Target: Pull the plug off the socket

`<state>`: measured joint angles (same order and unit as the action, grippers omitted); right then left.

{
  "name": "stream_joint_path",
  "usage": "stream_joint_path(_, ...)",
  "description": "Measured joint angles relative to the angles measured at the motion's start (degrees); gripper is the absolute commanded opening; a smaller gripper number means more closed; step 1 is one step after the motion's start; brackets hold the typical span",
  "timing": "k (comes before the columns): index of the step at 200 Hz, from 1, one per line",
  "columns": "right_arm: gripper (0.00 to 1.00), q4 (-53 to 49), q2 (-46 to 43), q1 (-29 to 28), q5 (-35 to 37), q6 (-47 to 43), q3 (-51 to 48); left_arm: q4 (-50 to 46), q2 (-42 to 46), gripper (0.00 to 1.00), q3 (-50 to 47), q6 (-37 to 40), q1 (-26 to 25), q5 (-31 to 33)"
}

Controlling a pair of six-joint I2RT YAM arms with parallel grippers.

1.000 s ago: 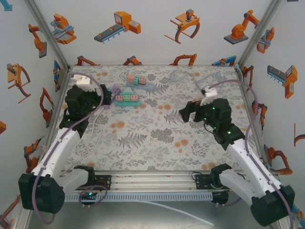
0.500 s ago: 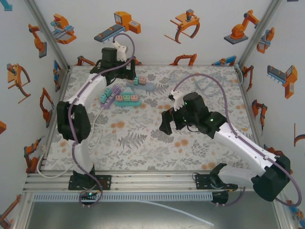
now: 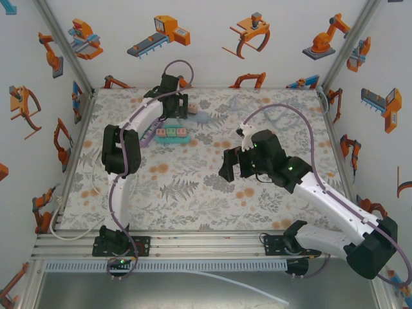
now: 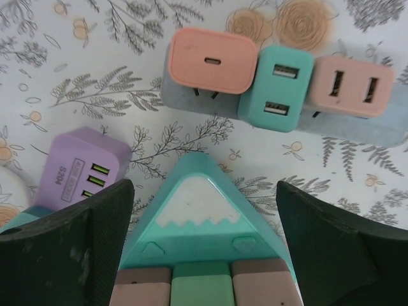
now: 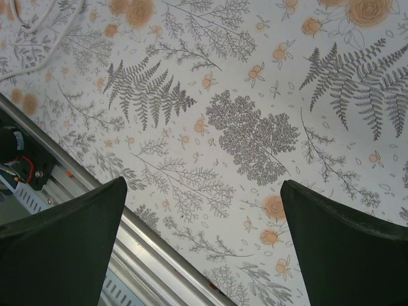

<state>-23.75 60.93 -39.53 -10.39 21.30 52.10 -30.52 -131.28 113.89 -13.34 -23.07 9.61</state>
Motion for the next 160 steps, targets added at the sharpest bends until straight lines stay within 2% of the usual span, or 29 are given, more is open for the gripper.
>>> stream_joint_path(41,0.99,0.00,0.00,-0.04,1.07,1.22,-0.35,-3.13,-1.68,0.74,-0.04,-3.04,0.02,-0.28)
stream_joint_path(78,0.99,0.00,0.13,-0.04,1.09,1.53,-0.35,-1.66,0.37,0.59,-4.28,-8.15,0.07,-0.79)
stream_joint_path(119,0.99,0.00,0.28,-0.07,1.46,3.08,-0.35,-1.46,7.78,0.57,-15.63,-17.97,-1.81,-0.22)
stream_joint_path(160,0.99,0.00,0.13,-0.26,1.79,3.82,-0.46,-2.73,14.99,0.57,-26.29,-29.40,-6.45,-1.20)
